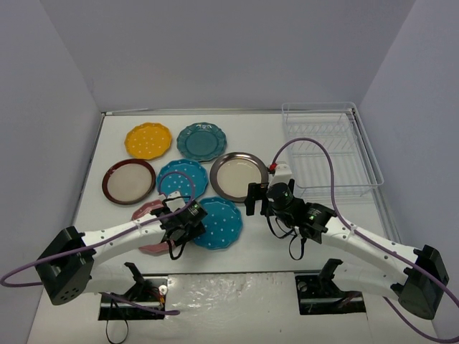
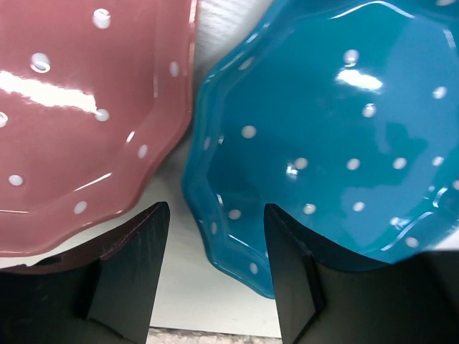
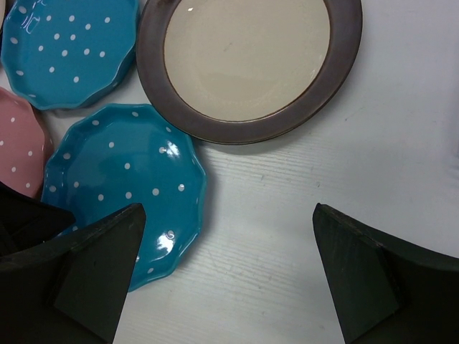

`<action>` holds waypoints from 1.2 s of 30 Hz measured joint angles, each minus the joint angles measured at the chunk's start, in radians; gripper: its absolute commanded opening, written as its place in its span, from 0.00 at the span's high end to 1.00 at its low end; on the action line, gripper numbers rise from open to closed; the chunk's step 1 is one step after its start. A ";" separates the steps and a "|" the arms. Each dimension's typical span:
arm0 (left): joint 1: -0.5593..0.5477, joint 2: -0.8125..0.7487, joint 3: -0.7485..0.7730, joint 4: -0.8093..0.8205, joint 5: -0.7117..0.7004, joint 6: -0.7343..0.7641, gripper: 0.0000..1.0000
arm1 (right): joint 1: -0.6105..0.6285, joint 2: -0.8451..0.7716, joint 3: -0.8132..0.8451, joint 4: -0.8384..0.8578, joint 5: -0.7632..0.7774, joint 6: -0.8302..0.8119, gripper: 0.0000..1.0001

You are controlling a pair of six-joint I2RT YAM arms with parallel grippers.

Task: Load the plates into the dish rack

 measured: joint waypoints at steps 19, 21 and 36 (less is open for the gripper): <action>0.000 0.026 -0.086 0.192 -0.008 -0.092 0.98 | 0.011 -0.003 -0.103 0.094 -0.008 0.067 0.00; 0.000 0.028 -0.087 0.207 -0.007 -0.096 1.00 | 0.011 -0.004 -0.130 0.108 -0.012 0.091 0.00; 0.000 -0.196 -0.136 0.151 0.040 -0.116 1.00 | 0.009 -0.027 -0.295 0.212 -0.062 0.275 0.00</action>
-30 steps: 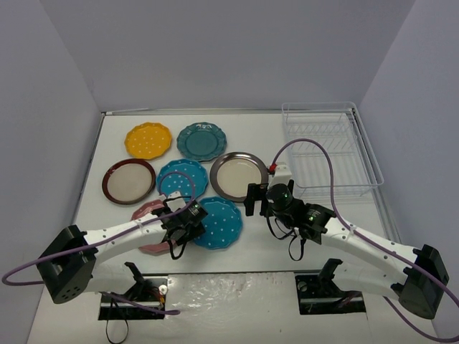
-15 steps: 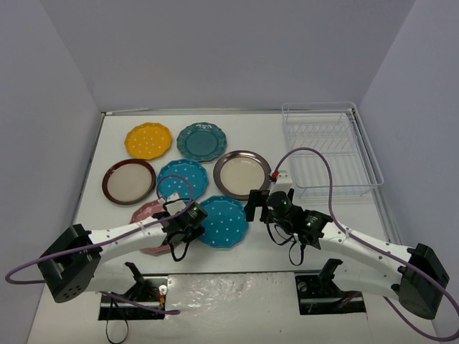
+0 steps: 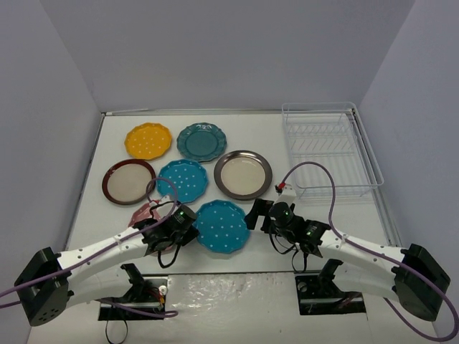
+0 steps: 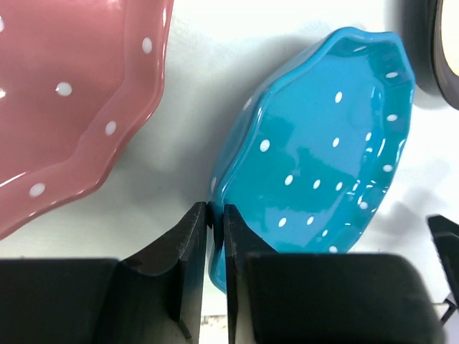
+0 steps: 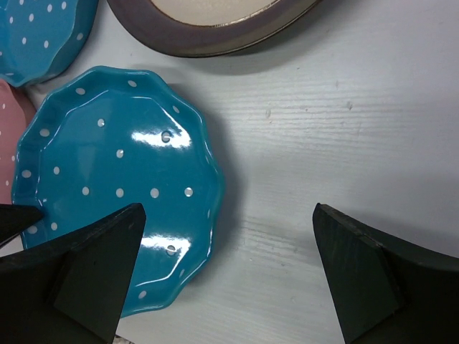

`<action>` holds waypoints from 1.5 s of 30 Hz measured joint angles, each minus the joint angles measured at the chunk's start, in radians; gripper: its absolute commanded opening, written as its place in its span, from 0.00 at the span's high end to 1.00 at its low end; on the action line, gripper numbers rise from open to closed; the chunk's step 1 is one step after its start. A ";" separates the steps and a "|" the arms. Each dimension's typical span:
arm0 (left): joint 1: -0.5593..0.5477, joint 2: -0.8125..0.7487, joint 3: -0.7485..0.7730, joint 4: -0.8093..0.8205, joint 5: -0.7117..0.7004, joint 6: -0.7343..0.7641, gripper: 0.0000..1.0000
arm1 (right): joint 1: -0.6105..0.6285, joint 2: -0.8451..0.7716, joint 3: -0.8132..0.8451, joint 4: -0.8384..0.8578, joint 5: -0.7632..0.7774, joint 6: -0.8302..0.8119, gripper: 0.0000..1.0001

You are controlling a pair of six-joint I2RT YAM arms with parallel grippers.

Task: Load the plates into the dish rack

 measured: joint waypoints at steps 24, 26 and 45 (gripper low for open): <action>-0.002 -0.149 -0.152 0.086 0.014 -0.194 1.00 | -0.152 0.255 -0.116 0.481 -0.399 0.101 0.00; -0.002 -0.147 -0.163 0.122 0.018 -0.212 1.00 | -0.152 0.281 -0.116 0.520 -0.424 0.105 0.01; -0.003 -0.122 -0.197 0.267 0.038 -0.272 1.00 | -0.171 0.416 -0.127 0.732 -0.554 0.147 0.30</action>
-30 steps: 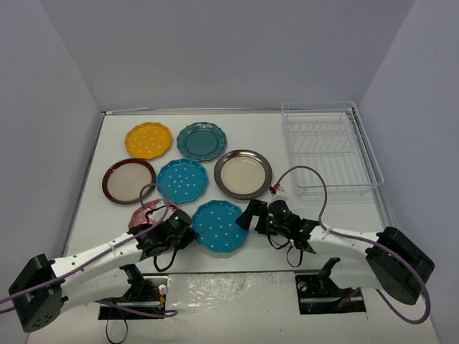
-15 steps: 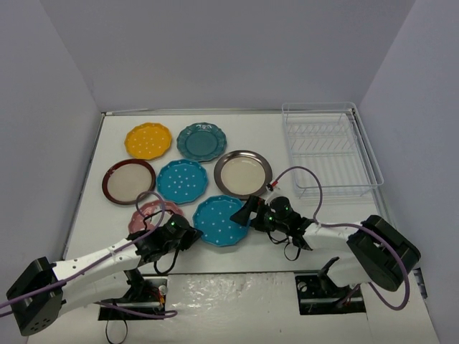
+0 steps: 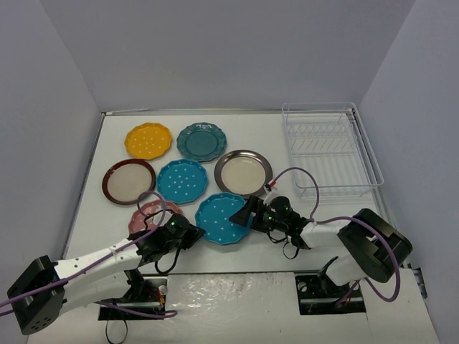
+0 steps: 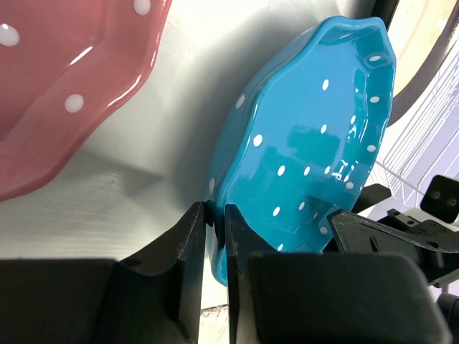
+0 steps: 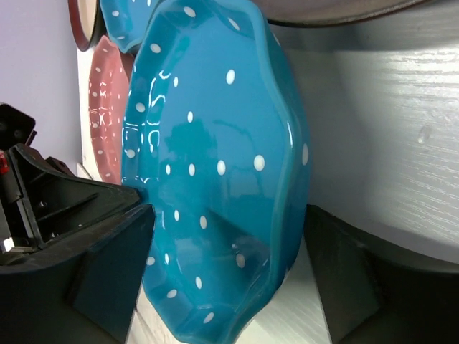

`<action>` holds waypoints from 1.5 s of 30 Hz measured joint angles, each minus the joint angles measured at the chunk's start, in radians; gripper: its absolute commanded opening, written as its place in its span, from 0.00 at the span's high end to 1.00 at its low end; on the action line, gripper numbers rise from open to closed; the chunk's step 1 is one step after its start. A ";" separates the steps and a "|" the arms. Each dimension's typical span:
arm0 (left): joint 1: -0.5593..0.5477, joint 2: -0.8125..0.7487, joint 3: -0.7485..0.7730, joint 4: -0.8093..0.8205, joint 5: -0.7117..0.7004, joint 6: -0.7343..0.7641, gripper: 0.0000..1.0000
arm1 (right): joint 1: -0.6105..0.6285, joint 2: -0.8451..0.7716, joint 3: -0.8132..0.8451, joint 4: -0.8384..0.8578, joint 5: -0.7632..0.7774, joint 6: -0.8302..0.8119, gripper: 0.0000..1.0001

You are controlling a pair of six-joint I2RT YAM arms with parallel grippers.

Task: Load the plates into the dish rack

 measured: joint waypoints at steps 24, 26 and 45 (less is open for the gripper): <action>-0.024 -0.010 0.010 0.120 0.056 0.021 0.78 | -0.038 -0.469 -0.056 -0.242 0.076 -0.072 1.00; -0.024 -0.004 0.025 0.113 0.059 0.040 0.58 | -0.038 -0.489 -0.046 -0.277 0.084 -0.095 1.00; -0.024 -0.100 0.443 -0.349 -0.150 0.475 0.03 | -0.039 -0.547 0.383 -0.867 0.342 -0.519 1.00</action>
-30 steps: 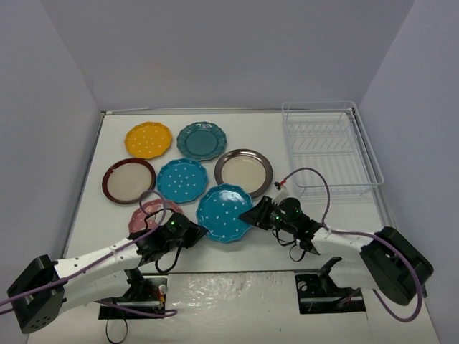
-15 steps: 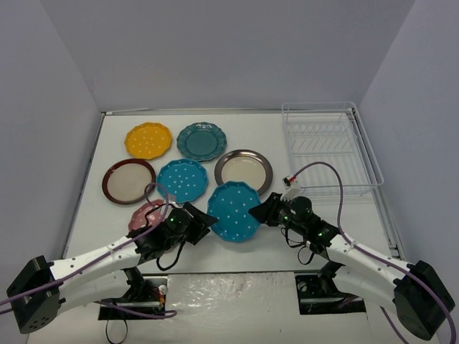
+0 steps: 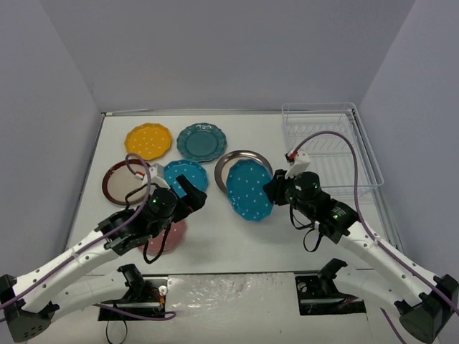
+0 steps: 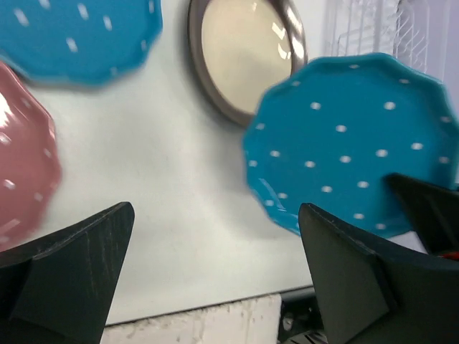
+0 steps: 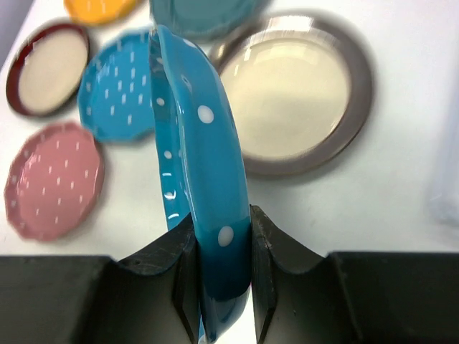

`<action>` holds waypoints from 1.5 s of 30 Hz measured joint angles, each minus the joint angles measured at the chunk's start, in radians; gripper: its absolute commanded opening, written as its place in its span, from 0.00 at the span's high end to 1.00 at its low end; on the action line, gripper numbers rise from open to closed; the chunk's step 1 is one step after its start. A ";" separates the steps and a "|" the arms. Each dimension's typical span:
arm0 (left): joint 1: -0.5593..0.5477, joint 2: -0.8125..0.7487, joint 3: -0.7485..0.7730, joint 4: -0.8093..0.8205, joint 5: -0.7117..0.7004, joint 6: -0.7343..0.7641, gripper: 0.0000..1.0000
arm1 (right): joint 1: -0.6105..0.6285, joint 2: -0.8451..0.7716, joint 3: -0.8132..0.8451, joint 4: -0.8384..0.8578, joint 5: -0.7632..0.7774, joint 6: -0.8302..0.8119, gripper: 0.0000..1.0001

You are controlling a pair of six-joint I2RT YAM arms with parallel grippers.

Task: Load the plates into the dish rack

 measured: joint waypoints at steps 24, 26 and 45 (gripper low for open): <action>0.122 -0.031 0.258 -0.283 -0.367 0.834 0.03 | -0.726 0.568 0.921 -0.195 0.033 -0.745 1.00; 0.160 -0.016 0.234 -0.274 -0.305 0.856 0.03 | -0.786 0.632 0.929 -0.177 -0.022 -0.755 1.00; 0.365 0.031 0.193 -0.236 -0.093 0.875 0.03 | -0.937 0.903 0.995 0.041 -0.105 -0.880 1.00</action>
